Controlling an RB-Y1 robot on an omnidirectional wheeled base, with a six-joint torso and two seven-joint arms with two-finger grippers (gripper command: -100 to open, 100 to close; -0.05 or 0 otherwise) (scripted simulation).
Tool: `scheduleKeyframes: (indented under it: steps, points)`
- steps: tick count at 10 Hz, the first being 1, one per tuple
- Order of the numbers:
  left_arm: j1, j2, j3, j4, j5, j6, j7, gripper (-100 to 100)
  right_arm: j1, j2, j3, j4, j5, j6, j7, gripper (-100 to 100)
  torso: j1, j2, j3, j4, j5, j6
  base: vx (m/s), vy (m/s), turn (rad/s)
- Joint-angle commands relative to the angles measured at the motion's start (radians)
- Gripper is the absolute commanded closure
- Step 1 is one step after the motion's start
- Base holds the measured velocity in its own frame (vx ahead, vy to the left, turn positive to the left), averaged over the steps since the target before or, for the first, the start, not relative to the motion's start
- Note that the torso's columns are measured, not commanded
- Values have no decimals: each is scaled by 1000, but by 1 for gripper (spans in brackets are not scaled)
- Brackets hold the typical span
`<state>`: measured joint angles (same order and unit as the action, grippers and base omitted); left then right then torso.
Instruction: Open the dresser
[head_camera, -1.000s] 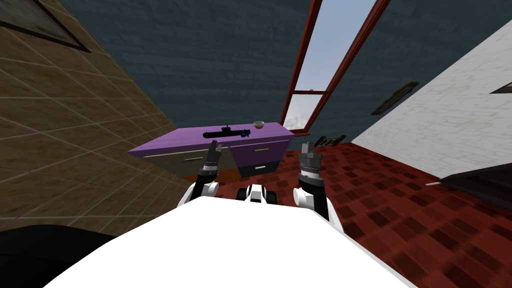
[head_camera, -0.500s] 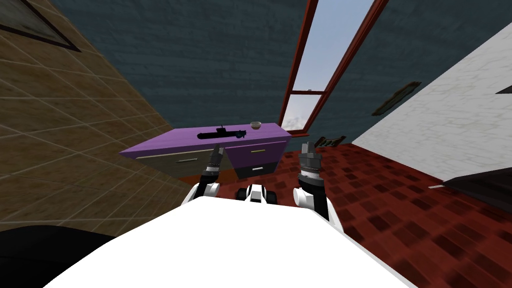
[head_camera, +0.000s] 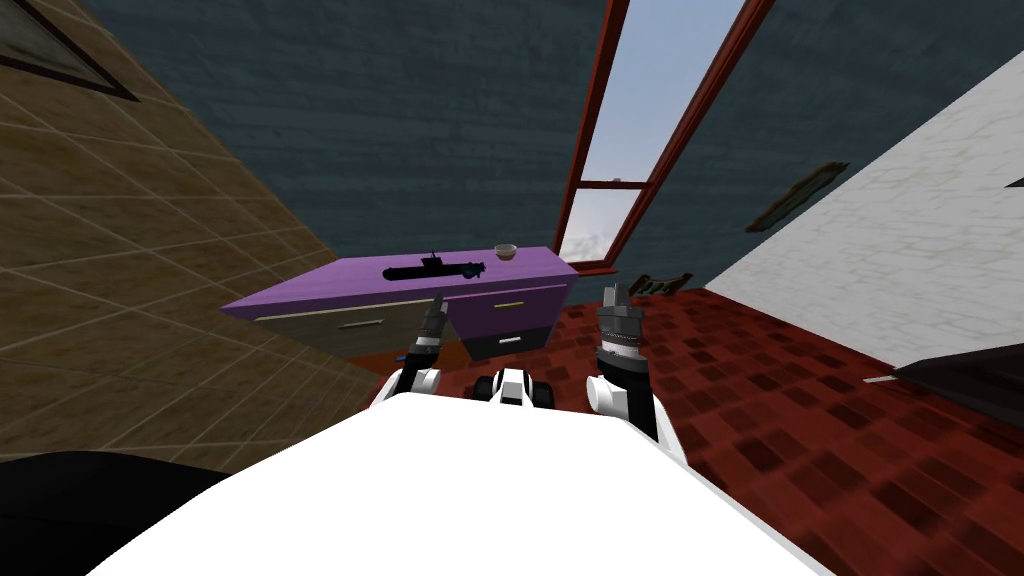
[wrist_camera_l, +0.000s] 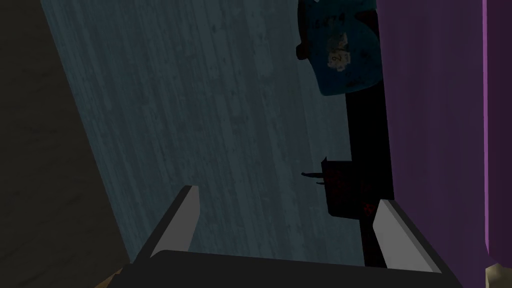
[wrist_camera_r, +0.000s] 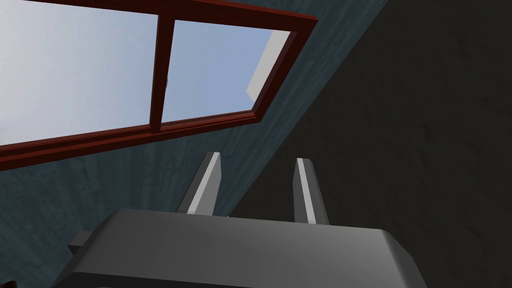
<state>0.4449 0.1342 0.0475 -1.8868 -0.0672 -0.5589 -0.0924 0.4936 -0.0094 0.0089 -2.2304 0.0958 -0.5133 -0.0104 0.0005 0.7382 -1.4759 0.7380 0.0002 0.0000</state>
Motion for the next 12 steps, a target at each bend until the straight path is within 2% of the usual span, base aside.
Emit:
scheduleKeyframes:
  steps: [1,8,12]
  points:
    - [-13,0,5,51,0,0,-3,-100,0,0,0,0,0,0,0,0,0,1,1,0,0,0,41,-79,9]
    - [-37,28,16,188,2,-5,-10,-100,0,0,0,0,0,0,0,0,-1,-1,-1,0,0,0,50,-87,11]
    - [-53,26,23,280,3,-9,-16,-100,0,0,0,0,0,0,0,0,-1,-1,0,0,0,0,51,-109,14]
